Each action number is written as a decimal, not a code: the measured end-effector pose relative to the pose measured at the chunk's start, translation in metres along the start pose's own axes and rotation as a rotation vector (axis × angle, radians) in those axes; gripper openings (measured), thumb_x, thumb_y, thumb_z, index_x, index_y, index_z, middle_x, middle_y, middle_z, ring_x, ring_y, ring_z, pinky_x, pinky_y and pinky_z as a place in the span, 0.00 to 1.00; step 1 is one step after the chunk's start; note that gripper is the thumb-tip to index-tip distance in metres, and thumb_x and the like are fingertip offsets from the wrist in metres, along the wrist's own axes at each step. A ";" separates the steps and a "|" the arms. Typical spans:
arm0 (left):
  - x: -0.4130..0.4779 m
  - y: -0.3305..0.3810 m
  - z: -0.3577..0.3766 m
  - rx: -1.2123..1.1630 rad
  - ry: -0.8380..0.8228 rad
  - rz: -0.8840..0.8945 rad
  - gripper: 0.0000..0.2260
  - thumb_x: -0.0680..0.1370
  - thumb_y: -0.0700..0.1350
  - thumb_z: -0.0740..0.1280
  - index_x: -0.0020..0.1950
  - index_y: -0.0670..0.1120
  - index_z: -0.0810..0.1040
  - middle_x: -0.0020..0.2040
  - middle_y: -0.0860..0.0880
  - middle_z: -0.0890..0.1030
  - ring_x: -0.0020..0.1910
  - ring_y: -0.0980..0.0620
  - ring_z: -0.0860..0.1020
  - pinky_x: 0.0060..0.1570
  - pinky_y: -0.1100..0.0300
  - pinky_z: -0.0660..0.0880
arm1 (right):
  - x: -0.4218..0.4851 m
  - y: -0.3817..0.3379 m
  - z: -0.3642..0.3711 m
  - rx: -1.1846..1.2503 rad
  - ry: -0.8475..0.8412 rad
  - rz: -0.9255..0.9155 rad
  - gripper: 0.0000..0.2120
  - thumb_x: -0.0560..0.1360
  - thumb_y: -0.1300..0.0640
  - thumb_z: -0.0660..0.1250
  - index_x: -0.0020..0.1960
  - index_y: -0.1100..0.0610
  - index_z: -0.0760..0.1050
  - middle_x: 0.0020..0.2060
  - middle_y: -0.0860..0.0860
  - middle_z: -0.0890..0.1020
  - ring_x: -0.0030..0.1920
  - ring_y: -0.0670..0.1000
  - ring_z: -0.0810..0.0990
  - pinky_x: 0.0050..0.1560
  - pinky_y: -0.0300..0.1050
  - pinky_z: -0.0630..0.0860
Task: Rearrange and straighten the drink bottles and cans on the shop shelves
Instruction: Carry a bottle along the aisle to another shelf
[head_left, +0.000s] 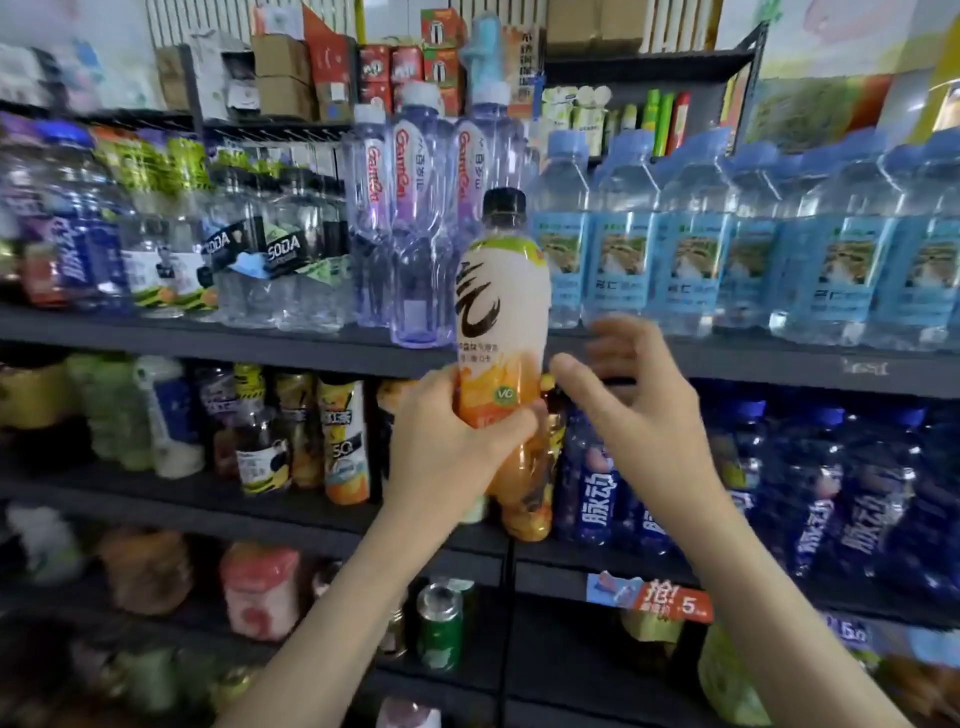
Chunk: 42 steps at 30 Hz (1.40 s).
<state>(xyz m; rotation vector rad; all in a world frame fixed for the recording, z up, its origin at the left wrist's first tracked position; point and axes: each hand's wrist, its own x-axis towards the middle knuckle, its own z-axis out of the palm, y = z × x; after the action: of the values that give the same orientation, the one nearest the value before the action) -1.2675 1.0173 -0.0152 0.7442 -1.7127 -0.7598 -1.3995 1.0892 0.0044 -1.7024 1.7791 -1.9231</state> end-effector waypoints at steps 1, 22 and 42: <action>-0.010 -0.007 -0.003 0.016 -0.003 0.008 0.14 0.62 0.62 0.71 0.38 0.54 0.76 0.35 0.57 0.80 0.36 0.61 0.78 0.35 0.68 0.73 | -0.012 0.001 0.012 0.039 -0.124 0.046 0.25 0.69 0.40 0.69 0.62 0.47 0.69 0.50 0.41 0.78 0.49 0.38 0.78 0.46 0.32 0.76; -0.216 -0.121 -0.245 0.062 0.045 -0.589 0.38 0.73 0.44 0.73 0.68 0.76 0.57 0.62 0.60 0.78 0.56 0.58 0.80 0.58 0.56 0.76 | -0.196 -0.004 0.289 0.763 -1.062 0.479 0.44 0.71 0.50 0.75 0.75 0.32 0.51 0.70 0.44 0.70 0.60 0.47 0.79 0.54 0.54 0.81; -0.180 -0.291 -0.627 -0.019 0.100 -0.539 0.39 0.72 0.45 0.73 0.72 0.72 0.55 0.72 0.59 0.68 0.65 0.55 0.74 0.63 0.54 0.72 | -0.234 -0.168 0.678 0.785 -1.157 0.545 0.43 0.71 0.63 0.74 0.75 0.40 0.57 0.60 0.44 0.79 0.54 0.47 0.83 0.51 0.54 0.82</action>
<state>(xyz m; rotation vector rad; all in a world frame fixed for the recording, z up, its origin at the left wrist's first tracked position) -0.5875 0.9059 -0.2050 1.2336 -1.4209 -1.0796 -0.7402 0.8275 -0.1951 -1.3118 0.7432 -0.8283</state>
